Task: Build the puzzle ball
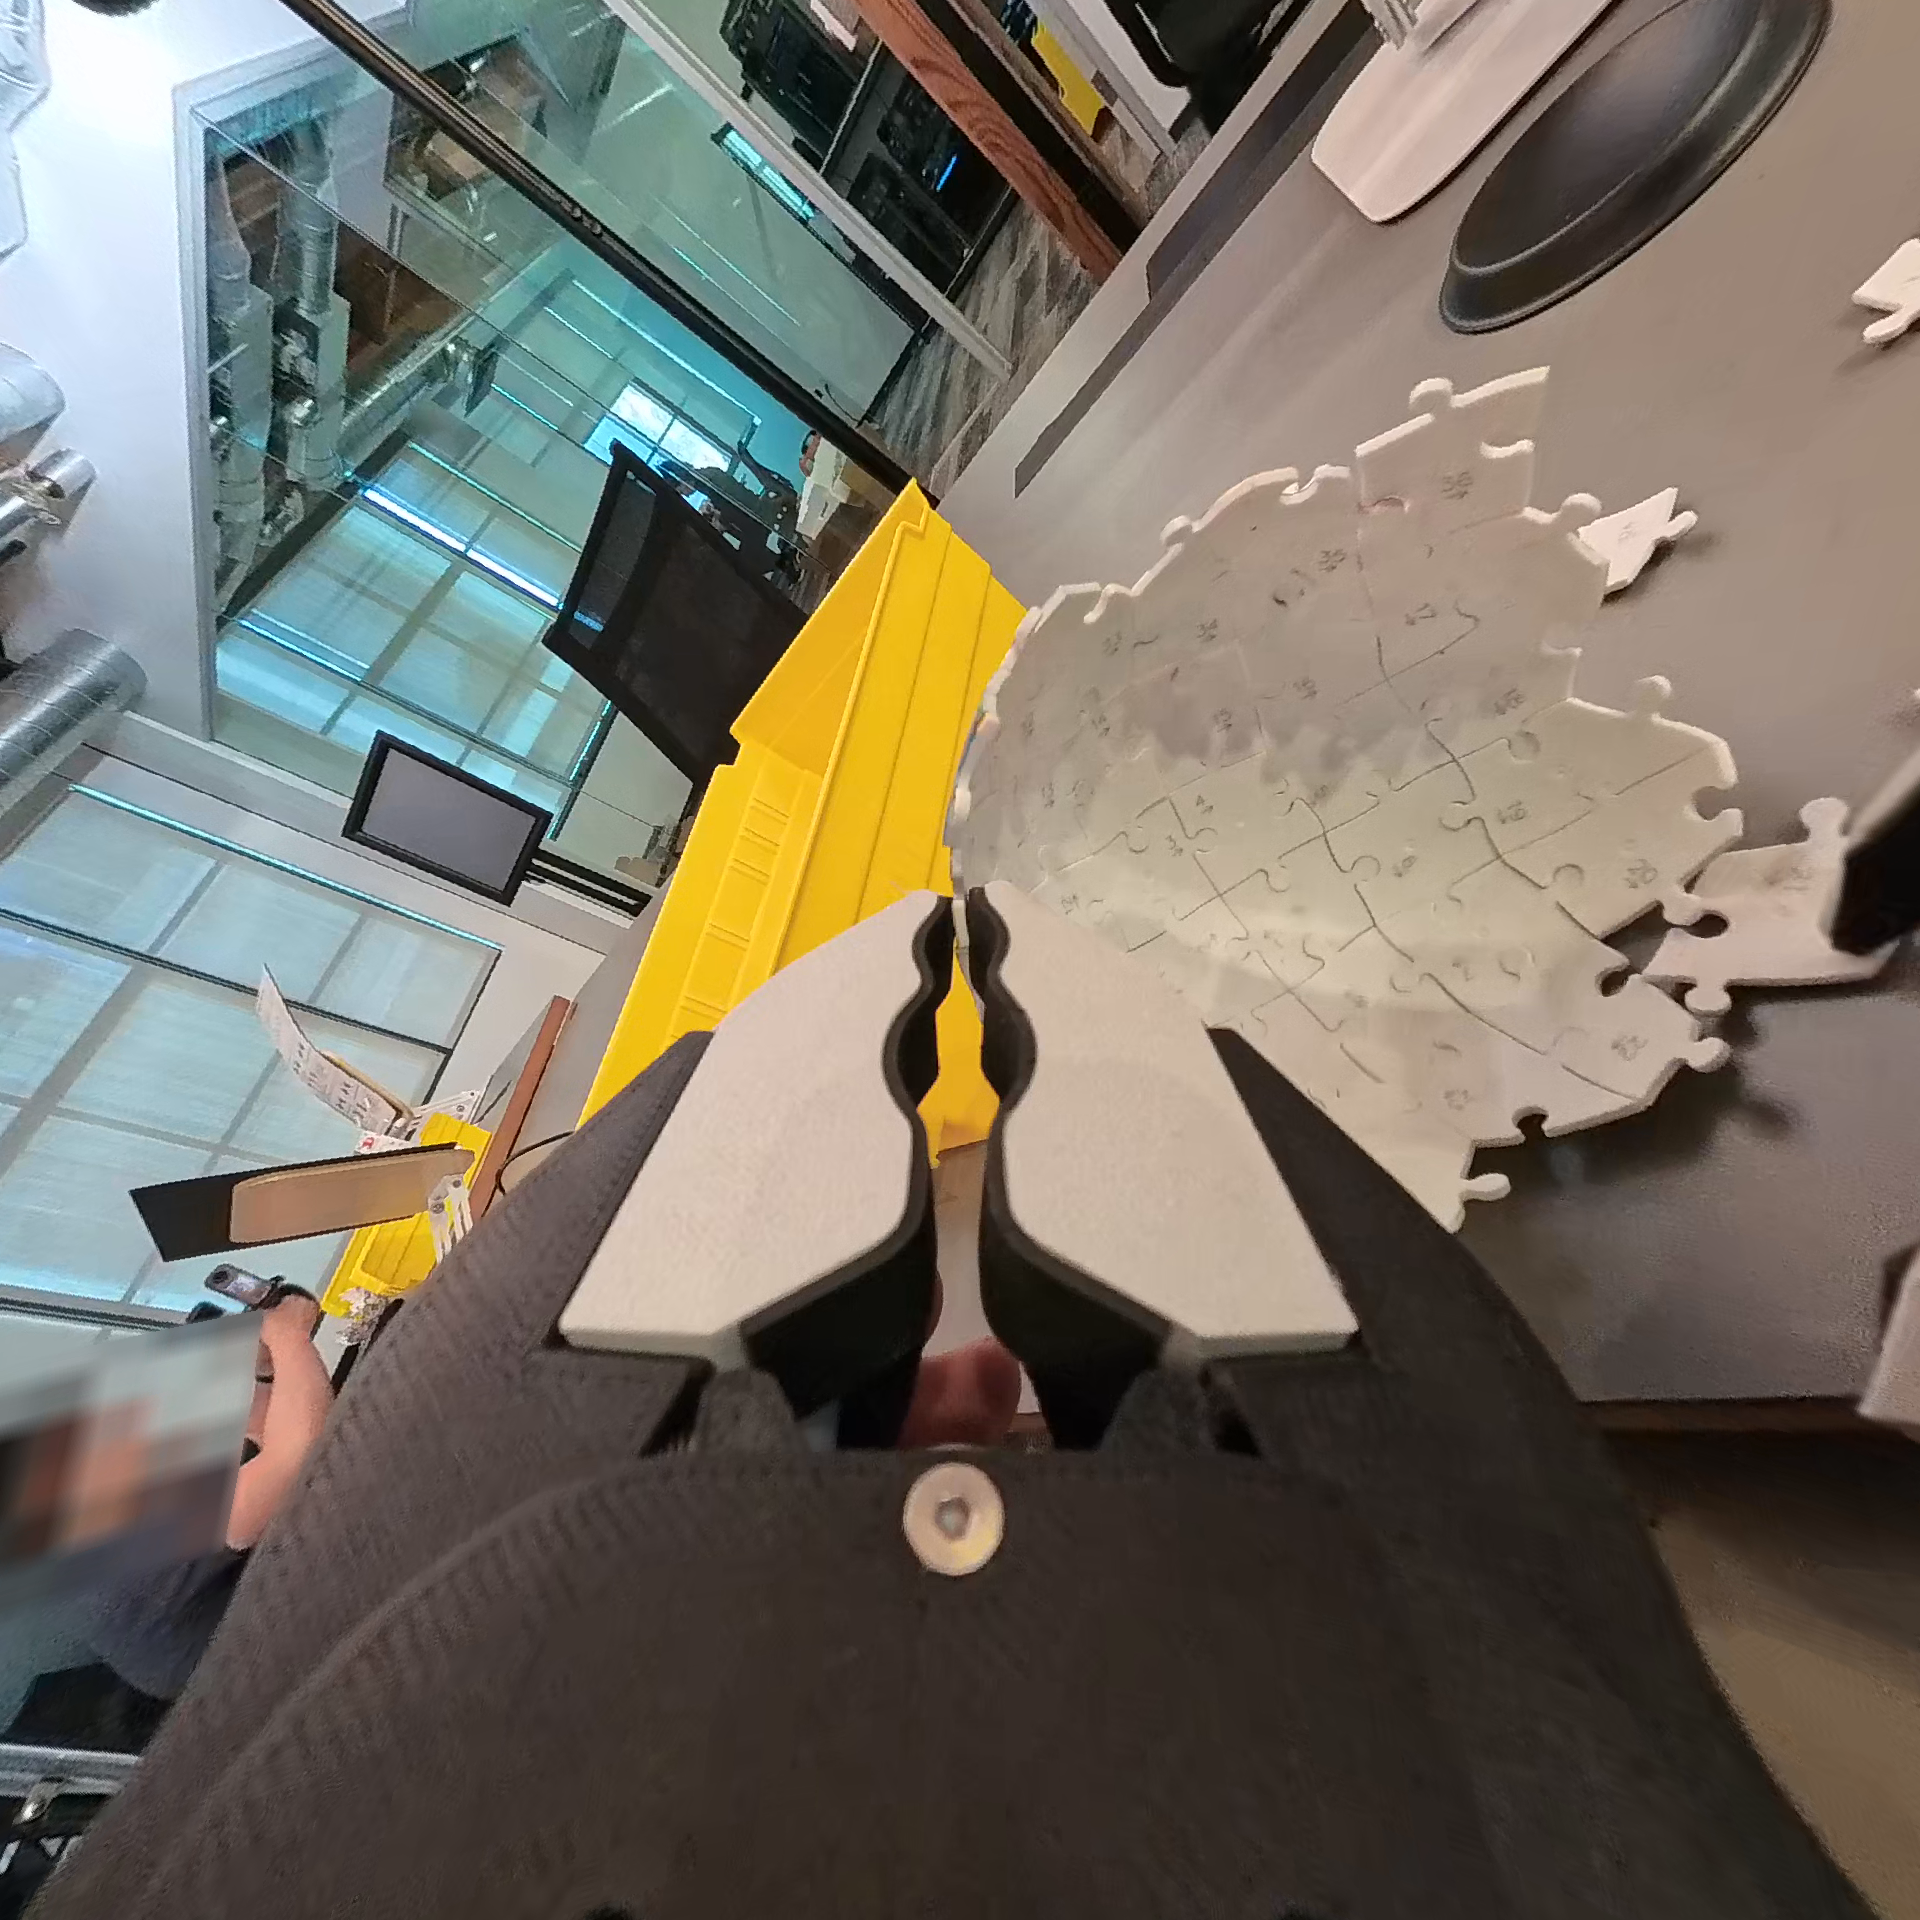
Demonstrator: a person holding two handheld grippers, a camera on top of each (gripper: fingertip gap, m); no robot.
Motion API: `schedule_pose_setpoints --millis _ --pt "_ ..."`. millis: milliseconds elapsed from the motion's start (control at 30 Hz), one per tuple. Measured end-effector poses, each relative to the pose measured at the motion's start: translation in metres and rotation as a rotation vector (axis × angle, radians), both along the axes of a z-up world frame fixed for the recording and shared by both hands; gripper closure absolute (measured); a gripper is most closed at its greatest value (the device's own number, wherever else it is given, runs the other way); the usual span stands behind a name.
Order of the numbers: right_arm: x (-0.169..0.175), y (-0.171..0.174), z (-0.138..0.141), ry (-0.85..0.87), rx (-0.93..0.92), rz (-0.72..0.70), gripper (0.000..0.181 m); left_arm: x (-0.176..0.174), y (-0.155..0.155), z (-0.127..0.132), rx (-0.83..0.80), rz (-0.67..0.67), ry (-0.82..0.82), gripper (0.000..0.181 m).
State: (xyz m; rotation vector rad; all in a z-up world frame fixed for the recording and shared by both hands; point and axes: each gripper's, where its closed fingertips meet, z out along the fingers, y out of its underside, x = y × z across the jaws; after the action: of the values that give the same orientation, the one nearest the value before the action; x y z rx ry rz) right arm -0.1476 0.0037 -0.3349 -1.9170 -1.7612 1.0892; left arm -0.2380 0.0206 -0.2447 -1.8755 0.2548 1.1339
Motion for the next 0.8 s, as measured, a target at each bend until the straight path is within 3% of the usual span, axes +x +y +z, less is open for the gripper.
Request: schedule_pose_setpoints --millis 800 --pt "0.008 -0.004 0.001 -0.033 -0.038 0.049 0.121 0.001 0.0 -0.001 -0.002 0.002 0.011 0.179"
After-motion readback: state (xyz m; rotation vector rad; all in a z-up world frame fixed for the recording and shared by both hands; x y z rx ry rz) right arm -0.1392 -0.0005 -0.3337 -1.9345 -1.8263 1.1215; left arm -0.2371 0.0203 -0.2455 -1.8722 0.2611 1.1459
